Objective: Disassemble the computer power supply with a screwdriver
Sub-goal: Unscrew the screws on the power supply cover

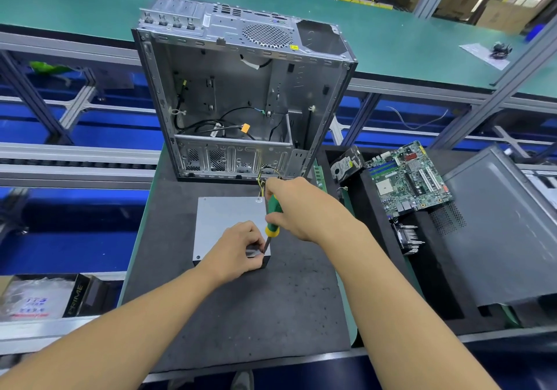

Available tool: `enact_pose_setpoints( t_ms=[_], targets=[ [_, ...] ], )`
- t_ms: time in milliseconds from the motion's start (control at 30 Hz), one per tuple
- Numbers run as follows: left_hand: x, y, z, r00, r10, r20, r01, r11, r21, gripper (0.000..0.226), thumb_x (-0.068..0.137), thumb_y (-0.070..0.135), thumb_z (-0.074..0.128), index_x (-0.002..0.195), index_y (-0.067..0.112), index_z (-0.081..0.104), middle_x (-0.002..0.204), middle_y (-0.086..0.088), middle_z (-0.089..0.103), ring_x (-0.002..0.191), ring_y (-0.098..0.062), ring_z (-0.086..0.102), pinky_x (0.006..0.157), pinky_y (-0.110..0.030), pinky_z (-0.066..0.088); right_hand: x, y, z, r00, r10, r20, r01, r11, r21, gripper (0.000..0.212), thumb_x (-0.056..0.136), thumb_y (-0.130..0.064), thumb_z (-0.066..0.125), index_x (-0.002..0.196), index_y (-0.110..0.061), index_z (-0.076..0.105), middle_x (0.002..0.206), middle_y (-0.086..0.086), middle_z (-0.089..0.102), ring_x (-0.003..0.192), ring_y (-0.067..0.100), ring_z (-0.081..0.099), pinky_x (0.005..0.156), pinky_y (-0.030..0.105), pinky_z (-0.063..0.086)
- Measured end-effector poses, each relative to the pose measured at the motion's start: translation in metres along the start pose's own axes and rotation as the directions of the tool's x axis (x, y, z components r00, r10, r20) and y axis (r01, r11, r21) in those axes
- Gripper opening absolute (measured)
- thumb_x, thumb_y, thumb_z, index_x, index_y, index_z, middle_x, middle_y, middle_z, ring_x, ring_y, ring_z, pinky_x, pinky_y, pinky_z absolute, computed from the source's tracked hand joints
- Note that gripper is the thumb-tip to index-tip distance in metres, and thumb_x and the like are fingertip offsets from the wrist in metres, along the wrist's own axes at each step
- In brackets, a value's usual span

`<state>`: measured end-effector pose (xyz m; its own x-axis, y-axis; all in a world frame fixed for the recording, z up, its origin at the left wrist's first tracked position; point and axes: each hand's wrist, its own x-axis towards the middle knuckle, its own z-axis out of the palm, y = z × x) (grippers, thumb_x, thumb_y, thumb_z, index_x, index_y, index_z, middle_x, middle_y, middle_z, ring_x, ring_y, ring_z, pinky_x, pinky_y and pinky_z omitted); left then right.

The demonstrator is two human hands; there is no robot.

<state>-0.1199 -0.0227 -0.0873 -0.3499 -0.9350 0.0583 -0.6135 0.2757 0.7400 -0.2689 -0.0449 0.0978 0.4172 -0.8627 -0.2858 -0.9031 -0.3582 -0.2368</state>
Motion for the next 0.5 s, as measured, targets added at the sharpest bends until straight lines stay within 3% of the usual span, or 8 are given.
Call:
enact_pose_setpoints(
  t_ms=[100,167,267,333,400,500],
  targets=[
    [0.0007,-0.0012,0.0007,1.000,0.003,0.007,-0.003,1.000,0.008,0.027,0.076,0.018,0.070,0.072,0.039,0.054,0.087,0.021,0.051,0.086,0.000,0.051,0.070,-0.008,0.038,0.0001,-0.0004,-0.0024,0.997,-0.056,0.055,0.056,0.998,0.006,0.026,0.092,-0.006,0.060,0.114,-0.018,0.054,0.114,0.004,0.055,0.093,0.023,0.054,0.073,0.038,0.050],
    [0.0013,-0.0022,0.0009,1.000,0.003,0.003,-0.003,1.000,0.008,0.024,0.075,0.018,0.070,0.073,0.036,0.055,0.087,0.021,0.052,0.086,-0.001,0.051,0.070,-0.008,0.039,-0.0006,-0.0008,-0.0027,0.994,-0.070,0.085,0.071,0.997,-0.010,0.032,0.089,0.002,0.058,0.113,-0.020,0.056,0.118,0.002,0.052,0.095,0.020,0.050,0.081,0.039,0.051],
    [0.0019,-0.0026,0.0016,1.000,0.017,-0.004,-0.017,0.999,0.028,0.025,0.074,0.015,0.070,0.072,0.035,0.055,0.086,0.020,0.052,0.083,-0.001,0.051,0.069,-0.009,0.038,-0.0017,-0.0003,-0.0003,0.991,-0.083,0.107,0.085,0.996,-0.014,0.026,0.091,-0.003,0.056,0.109,-0.021,0.055,0.114,0.001,0.047,0.093,0.023,0.052,0.082,0.042,0.050],
    [0.0018,-0.0023,0.0017,1.000,0.023,-0.005,-0.023,0.999,0.027,0.028,0.073,0.013,0.070,0.072,0.036,0.054,0.084,0.020,0.052,0.080,0.001,0.050,0.067,-0.009,0.037,-0.0019,-0.0021,0.0007,0.992,-0.080,0.093,0.079,0.997,0.019,0.008,0.097,-0.021,0.054,0.104,-0.021,0.055,0.107,0.000,0.047,0.092,0.025,0.054,0.080,0.042,0.048],
    [0.0016,-0.0024,0.0013,1.000,0.016,-0.009,-0.016,1.000,0.022,0.028,0.073,0.014,0.071,0.074,0.036,0.055,0.084,0.021,0.052,0.080,0.002,0.051,0.066,-0.008,0.037,-0.0012,-0.0055,0.0011,0.994,-0.075,0.074,0.071,0.996,0.052,0.020,0.102,-0.035,0.047,0.104,-0.019,0.058,0.102,0.000,0.047,0.093,0.023,0.053,0.075,0.037,0.043],
    [0.0020,-0.0026,0.0006,1.000,-0.008,0.001,0.008,1.000,0.022,0.023,0.073,0.016,0.070,0.072,0.034,0.057,0.086,0.020,0.053,0.081,0.001,0.052,0.066,-0.008,0.038,-0.0009,-0.0075,0.0017,0.996,-0.081,0.038,0.079,0.995,0.053,0.020,0.104,-0.028,0.043,0.116,-0.019,0.055,0.107,-0.001,0.047,0.096,0.022,0.051,0.073,0.035,0.040]
  ],
)
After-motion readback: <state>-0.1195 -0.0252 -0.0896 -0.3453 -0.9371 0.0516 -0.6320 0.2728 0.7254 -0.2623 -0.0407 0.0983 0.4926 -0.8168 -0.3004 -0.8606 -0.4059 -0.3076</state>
